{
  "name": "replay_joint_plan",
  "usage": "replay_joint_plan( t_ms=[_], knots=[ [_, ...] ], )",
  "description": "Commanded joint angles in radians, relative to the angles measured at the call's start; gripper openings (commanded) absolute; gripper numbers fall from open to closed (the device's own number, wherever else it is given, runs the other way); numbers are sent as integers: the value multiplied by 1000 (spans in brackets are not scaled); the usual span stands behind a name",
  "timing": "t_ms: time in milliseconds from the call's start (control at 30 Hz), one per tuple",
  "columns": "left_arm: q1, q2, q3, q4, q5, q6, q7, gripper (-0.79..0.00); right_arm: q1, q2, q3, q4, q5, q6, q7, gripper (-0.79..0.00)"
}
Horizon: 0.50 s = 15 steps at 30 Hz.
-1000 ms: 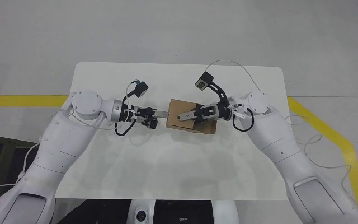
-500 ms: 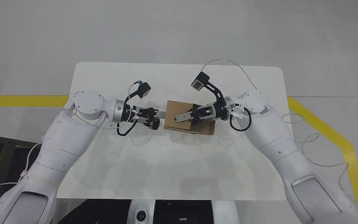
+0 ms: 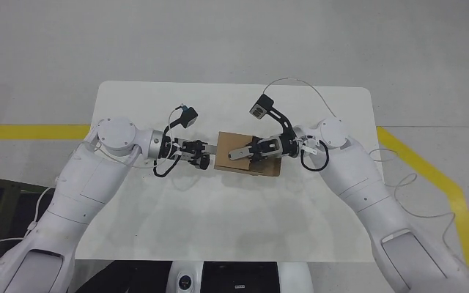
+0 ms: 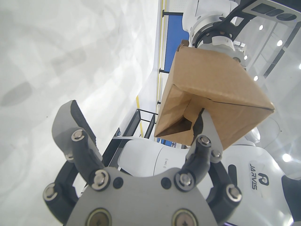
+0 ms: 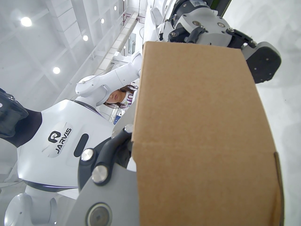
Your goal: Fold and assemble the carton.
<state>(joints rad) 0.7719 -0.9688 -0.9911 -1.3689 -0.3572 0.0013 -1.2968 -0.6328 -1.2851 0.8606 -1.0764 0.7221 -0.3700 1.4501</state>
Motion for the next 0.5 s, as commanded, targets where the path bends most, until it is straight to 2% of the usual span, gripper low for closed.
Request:
replay_joint_plan(
  t_ms=[0,467],
  knots=[
    [-1,-1,1,1,-1,-1,-1,0,-1,-1,1,1,0,1,1,-785],
    [-5,-4,3,17,3,-3,3,0,-8,-1,12,0,-11,5,5,-785]
  ],
)
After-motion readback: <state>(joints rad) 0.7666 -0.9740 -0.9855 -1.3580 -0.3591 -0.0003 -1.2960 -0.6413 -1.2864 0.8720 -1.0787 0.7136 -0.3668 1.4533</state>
